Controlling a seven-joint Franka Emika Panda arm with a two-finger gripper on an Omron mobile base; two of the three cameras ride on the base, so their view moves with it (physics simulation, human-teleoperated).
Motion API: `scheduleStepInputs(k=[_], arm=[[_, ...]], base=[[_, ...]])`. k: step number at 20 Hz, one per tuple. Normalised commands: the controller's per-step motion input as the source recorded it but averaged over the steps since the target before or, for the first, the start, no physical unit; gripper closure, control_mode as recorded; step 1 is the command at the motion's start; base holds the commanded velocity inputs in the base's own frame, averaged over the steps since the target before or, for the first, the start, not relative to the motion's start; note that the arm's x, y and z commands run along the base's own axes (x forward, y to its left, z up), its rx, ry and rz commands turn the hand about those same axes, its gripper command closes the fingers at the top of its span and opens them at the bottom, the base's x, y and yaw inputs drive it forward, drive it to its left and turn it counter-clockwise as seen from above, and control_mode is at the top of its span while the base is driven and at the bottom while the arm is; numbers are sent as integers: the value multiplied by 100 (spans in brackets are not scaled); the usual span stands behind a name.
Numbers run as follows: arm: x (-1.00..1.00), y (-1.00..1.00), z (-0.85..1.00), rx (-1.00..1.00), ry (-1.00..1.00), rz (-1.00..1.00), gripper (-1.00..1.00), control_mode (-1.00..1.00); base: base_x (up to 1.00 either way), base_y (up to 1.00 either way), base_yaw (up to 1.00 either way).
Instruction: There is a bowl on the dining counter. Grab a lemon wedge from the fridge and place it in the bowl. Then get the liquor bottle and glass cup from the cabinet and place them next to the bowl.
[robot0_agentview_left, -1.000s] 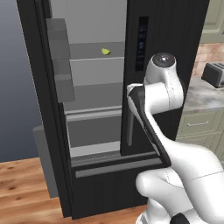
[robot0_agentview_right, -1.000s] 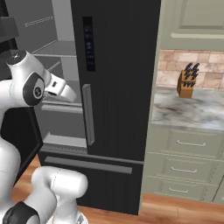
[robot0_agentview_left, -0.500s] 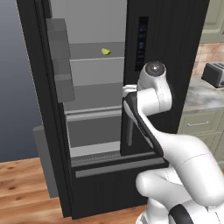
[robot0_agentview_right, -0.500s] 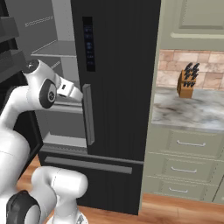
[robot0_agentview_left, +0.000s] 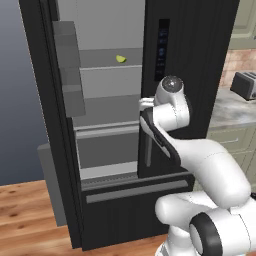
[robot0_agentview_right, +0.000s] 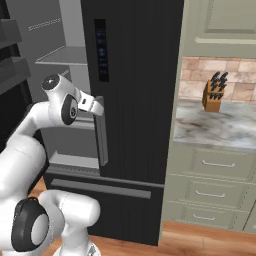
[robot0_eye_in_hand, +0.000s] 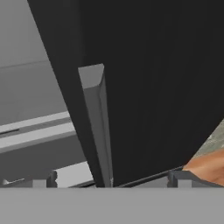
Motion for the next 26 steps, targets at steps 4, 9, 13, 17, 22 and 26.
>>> scheduleStepInputs(k=[4,9,13,17,22,26], arm=[[63,-11,-16,0,0,-1,-100,-100],[66,0,-12,0,0,0,-100,-100],[65,0,-16,0,0,0,-100,-100],[60,0,-23,0,0,0,-100,-100],[54,0,-28,0,0,0,-100,-100],[50,0,-30,0,0,0,100,-100]], base=[[0,0,0],[0,0,0],[0,0,0],[0,0,0],[0,0,0],[0,0,0]])
